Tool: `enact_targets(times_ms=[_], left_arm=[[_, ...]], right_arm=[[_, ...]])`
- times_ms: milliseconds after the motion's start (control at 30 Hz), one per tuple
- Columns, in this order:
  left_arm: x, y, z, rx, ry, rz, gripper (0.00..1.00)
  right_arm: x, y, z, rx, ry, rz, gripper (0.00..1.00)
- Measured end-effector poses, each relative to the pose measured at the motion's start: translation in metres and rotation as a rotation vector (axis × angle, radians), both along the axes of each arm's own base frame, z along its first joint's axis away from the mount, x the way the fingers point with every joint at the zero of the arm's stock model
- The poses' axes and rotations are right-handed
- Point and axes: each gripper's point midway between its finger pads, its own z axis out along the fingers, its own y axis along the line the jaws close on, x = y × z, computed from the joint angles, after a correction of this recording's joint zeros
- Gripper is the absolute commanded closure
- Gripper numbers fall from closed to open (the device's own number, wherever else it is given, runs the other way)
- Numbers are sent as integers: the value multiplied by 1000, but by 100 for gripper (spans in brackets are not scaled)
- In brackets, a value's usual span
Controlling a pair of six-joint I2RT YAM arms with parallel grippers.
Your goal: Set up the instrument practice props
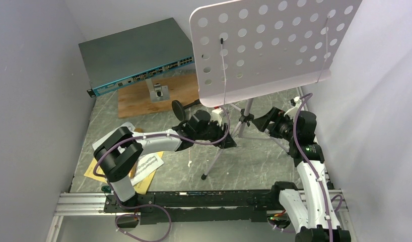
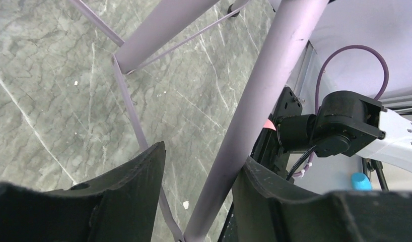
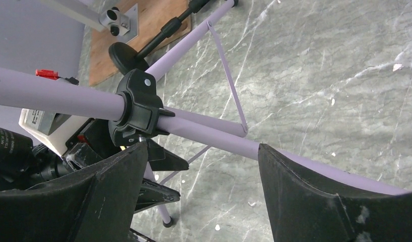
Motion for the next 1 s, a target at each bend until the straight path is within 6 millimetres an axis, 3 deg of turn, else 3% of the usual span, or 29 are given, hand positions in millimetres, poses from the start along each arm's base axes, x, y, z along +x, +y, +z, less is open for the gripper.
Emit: enact_targets(times_ms=[200, 400, 567, 767, 1000], left_arm=[[-5, 1, 0, 5, 13, -18, 59], [1, 13, -2, 34, 23, -6, 59], [9, 23, -4, 78, 10, 6, 52], [16, 28, 0, 83, -12, 20, 40], [9, 50, -18, 173, 34, 58, 14]], right_arm=[[2, 1, -2, 15, -7, -6, 20], [0, 2, -17, 40, 16, -11, 23], [-2, 5, -27, 66, 40, -12, 23], [-1, 7, -26, 73, 31, -2, 23], [-2, 6, -23, 60, 17, 2, 19]])
